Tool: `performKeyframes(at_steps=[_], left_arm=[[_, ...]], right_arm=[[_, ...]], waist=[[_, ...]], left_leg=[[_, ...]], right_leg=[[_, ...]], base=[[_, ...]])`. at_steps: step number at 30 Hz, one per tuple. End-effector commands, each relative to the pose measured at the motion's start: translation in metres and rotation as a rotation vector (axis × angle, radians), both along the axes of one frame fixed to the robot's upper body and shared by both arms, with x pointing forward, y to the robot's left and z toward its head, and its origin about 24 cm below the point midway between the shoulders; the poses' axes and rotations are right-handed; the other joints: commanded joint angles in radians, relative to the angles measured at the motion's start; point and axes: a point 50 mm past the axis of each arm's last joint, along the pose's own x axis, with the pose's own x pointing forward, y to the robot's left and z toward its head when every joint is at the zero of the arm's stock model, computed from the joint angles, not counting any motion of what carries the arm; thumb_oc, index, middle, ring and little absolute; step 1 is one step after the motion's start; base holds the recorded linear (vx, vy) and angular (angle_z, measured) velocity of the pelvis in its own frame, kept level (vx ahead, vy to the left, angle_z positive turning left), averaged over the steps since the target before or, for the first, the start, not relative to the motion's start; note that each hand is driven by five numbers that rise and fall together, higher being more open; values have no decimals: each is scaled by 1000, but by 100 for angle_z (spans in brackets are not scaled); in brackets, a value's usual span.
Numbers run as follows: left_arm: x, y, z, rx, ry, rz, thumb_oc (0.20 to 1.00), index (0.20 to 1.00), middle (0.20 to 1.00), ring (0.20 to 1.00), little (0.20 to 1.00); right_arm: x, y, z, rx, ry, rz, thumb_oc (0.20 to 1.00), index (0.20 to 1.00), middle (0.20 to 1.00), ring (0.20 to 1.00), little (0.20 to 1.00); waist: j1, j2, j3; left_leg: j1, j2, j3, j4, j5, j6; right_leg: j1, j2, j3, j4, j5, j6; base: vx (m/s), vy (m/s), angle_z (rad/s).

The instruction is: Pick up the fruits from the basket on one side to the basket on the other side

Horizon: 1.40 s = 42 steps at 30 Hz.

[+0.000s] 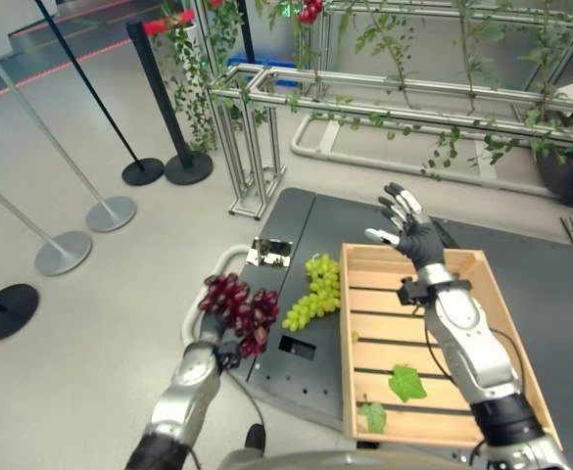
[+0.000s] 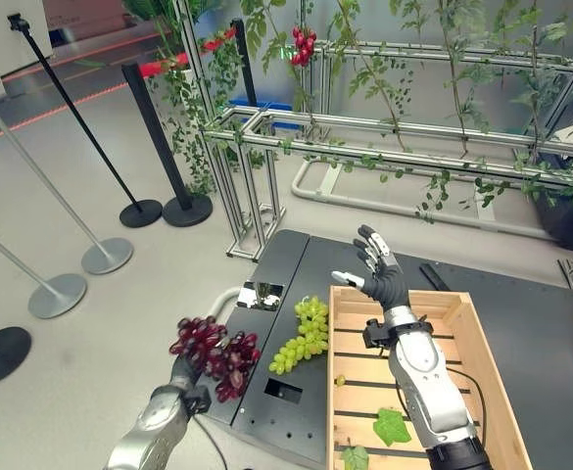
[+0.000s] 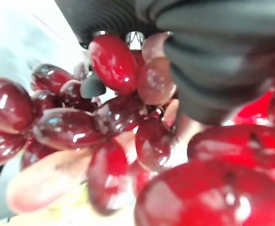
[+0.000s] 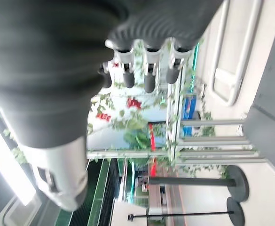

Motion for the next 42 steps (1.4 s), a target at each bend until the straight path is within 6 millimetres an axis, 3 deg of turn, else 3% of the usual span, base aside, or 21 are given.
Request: performKeyframes(at_steps=[1,2,4,5,8,12,17,19,20,21,23,24,25,30,34,35,36,37,40,41,42], left_arm=[[29,3,56,-53,-301,-7,200,200,200,200,200],[28,5,57,-53,-312,-6,200,200,200,200,200],[21,9,56,-62,-315,9,200,200,200,200,200],[18,10,58,-72,-327,4,200,200,200,200,200],[14,10,57,-76,-323,-3,200,200,200,200,200],[10,14,54,-80,-314,18,200,200,200,200,200],[11,17,56,-67,-319,35,200,200,200,200,200],[11,21,57,-51,-323,43,200,200,200,200,200],[12,21,58,-37,-324,42,200,200,200,200,200],[10,25,58,-15,-319,49,200,200,200,200,200],[8,29,58,-2,-318,57,200,200,200,200,200],[7,38,61,50,-321,58,200,200,200,200,200],[7,38,61,51,-321,57,200,200,200,200,200],[14,50,81,183,-386,48,200,200,200,200,200],[18,52,91,219,-429,55,200,200,200,200,200],[19,51,92,219,-435,55,200,200,200,200,200],[20,48,90,223,-425,39,200,200,200,200,200],[20,48,90,223,-425,38,200,200,200,200,200],[19,42,89,208,-419,-2,200,200,200,200,200],[19,42,89,208,-418,-2,200,200,200,200,200],[20,41,88,203,-414,-3,200,200,200,200,200]], right_arm=[[-8,-10,46,4,-250,-41,1000,1000,1000,1000,1000],[-8,-12,46,-5,-250,-57,1000,1000,1000,1000,1000],[-9,-13,43,-17,-241,-65,1000,1000,1000,1000,1000],[-13,-16,37,-16,-221,-76,1000,1000,1000,1000,1000],[-15,-19,32,-18,-202,-90,1000,1000,1000,1000,1000],[-20,-25,28,-14,-187,-112,1000,1000,1000,1000,1000],[-22,-32,27,5,-187,-160,1000,1000,1000,1000,1000],[-22,-35,25,6,-177,-175,1000,1000,1000,1000,1000],[-23,-36,26,19,-185,-185,1000,1000,1000,1000,1000],[-24,-37,22,34,-170,-193,1000,1000,1000,1000,1000],[-25,-39,21,46,-166,-203,1000,1000,1000,1000,1000],[-28,-40,16,78,-154,-226,1000,1000,1000,1000,1000],[-28,-40,16,79,-154,-226,1000,1000,1000,1000,1000],[-22,-30,15,170,-166,-224,1000,1000,1000,1000,1000],[-18,-23,15,198,-169,-212,1000,1000,1000,1000,1000],[-17,-22,14,205,-165,-210,1000,1000,1000,1000,1000],[-20,-22,10,205,-147,-202,1000,1000,1000,1000,1000],[-21,-22,9,205,-147,-203,1000,1000,1000,1000,1000],[-23,-27,2,215,-113,-203,1000,1000,1000,1000,1000],[-23,-27,2,215,-112,-203,1000,1000,1000,1000,1000],[-23,-26,2,221,-114,-199,1000,1000,1000,1000,1000]], waist=[[-8,-29,-8],[-14,-35,-9],[-12,-40,-16],[-18,-48,-24],[-32,-46,-32],[-65,-19,-46],[-85,-10,-57],[-84,-12,-57],[-80,-19,-50],[-70,-32,-44],[-64,-44,-40],[-48,-74,-31],[-49,-76,-30],[-19,-158,11],[-6,-185,37],[-3,-175,44],[-2,-171,33],[-2,-173,31],[-6,-175,-30],[-7,-175,-33],[-12,-179,-40]], left_leg=[[-120,81,59,62,34,-3],[-121,90,109,95,14,4],[-94,89,115,113,-25,1],[-60,89,133,156,-80,7],[-27,107,153,188,-122,11],[83,147,196,228,-140,-3],[114,169,222,208,-152,-10],[128,167,229,206,-188,-14],[114,162,227,217,-214,-4],[113,155,229,225,-277,3],[106,149,227,246,-308,7],[93,139,214,258,-343,10],[92,138,213,260,-344,11],[24,68,161,236,-357,47],[-34,-13,136,248,-339,92],[-42,-23,127,253,-333,104],[-66,-63,110,227,-288,131],[-66,-65,110,222,-283,130],[-58,-69,72,84,-191,144],[-58,-68,71,79,-188,144],[-53,-75,57,71,-183,153]], right_leg=[[-14,19,-42,106,-200,-57],[-33,10,-58,110,-194,-57],[-57,2,-66,111,-180,-53],[-81,-17,-89,118,-170,-54],[-103,-28,-125,138,-178,-53],[-165,-63,-227,191,-164,-50],[-226,-118,-306,244,-137,-42],[-244,-141,-330,258,-118,-33],[-246,-156,-337,261,-103,-24],[-246,-172,-338,260,-82,-15],[-244,-179,-337,248,-65,-5],[-237,-194,-338,224,-30,17],[-235,-195,-339,221,-29,18],[-255,-209,-263,98,126,91],[-267,-234,-222,106,146,91],[-263,-208,-199,150,123,88],[-233,-134,-137,225,39,60],[-240,-137,-136,235,33,58],[-204,26,-87,267,-84,13],[-207,26,-87,268,-85,12],[-209,78,-38,288,-109,5]], base=[[-242,-51,49],[-239,-36,90],[-178,-32,73],[-156,-14,11],[-133,23,37],[-191,131,41],[-153,185,71],[-142,253,92],[-135,305,53],[-105,262,40],[-92,248,60],[-109,259,50],[-155,265,58],[-178,294,61],[-159,397,24],[-205,434,40],[-193,424,45],[-129,403,67],[-17,242,63],[-8,168,22],[30,109,18]])
